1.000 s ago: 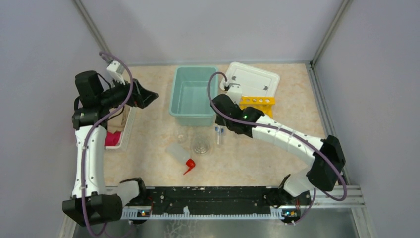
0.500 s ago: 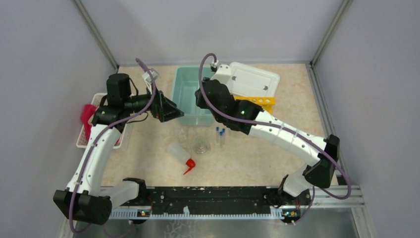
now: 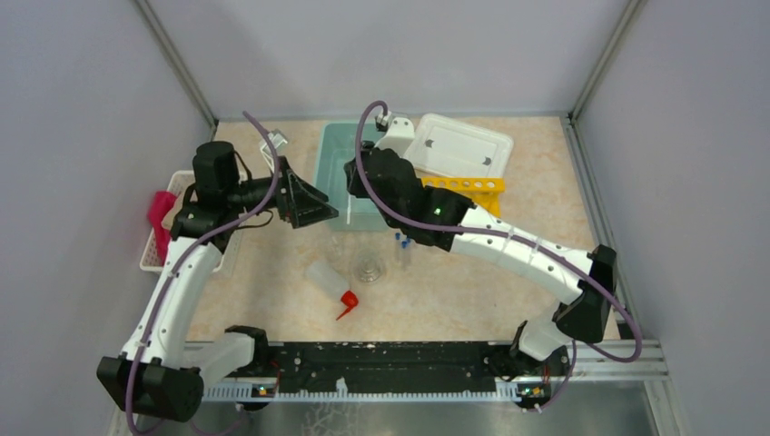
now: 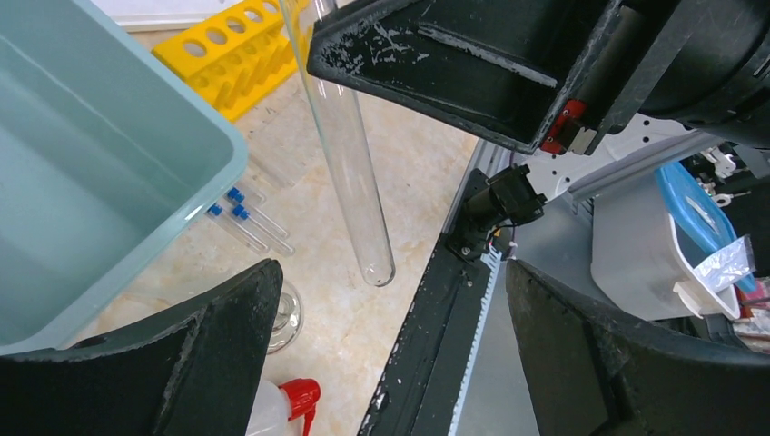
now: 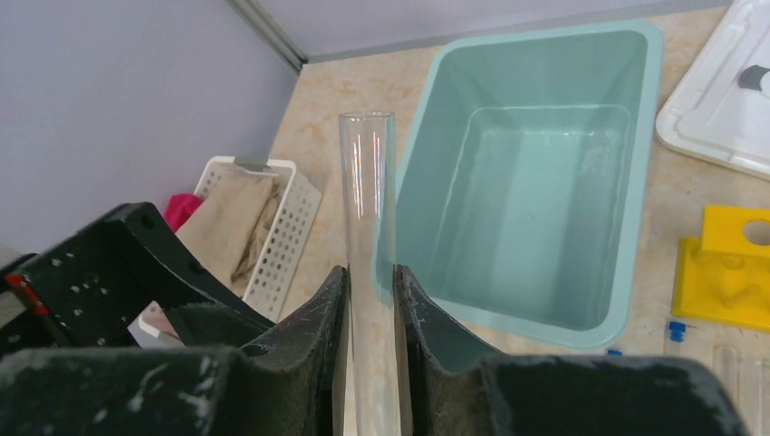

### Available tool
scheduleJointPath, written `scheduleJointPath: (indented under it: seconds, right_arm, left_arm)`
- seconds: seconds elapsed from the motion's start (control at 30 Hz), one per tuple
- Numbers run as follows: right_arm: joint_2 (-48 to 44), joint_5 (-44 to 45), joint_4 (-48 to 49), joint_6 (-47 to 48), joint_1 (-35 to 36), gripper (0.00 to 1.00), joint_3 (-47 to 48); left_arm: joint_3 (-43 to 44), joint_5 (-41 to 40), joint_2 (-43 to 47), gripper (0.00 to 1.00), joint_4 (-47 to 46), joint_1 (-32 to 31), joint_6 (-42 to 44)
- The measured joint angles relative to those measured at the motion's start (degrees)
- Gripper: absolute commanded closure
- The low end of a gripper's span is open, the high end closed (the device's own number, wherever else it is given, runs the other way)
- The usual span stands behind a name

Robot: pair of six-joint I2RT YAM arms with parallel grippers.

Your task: Organize the chemistry lab equipment

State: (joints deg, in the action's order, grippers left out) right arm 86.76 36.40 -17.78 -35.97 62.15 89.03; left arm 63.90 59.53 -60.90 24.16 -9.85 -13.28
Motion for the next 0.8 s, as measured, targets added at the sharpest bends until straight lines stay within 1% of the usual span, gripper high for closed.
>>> scheduleJointPath:
  seconds: [0.13, 0.3, 0.43, 0.73, 0.8]
  right_arm:
    - [0.2, -0.3, 2.1, -0.2, 0.3, 1.00, 0.0]
    - [1.2, -2.2, 3.4, -1.1, 0.3, 1.00, 0.0]
    - [1.7, -4.1, 3.4, -2.1, 0.3, 1.00, 0.0]
    - [1.7, -6.9, 5.2, -3.3, 0.4, 1.00, 0.0]
    - [1.6, -7.4, 5.9, -3.3, 0.4, 1.00, -0.1]
  left_arm:
    - [-1.9, 0.7, 0.7, 0.03, -0.8, -0.6, -0.5]
    - [-3.1, 0.5, 0.8, 0.10, -0.7, -1.4, 0.2]
    - [-3.1, 0.0, 0.6, 0.21, -0.6, -1.4, 2.0]
    - [-3.1, 0.0, -0.7, 0.40, -0.6, -2.1, 3.6]
    - [-3.1, 0.0, -0.8, 0.47, -0.6, -2.2, 4.0]
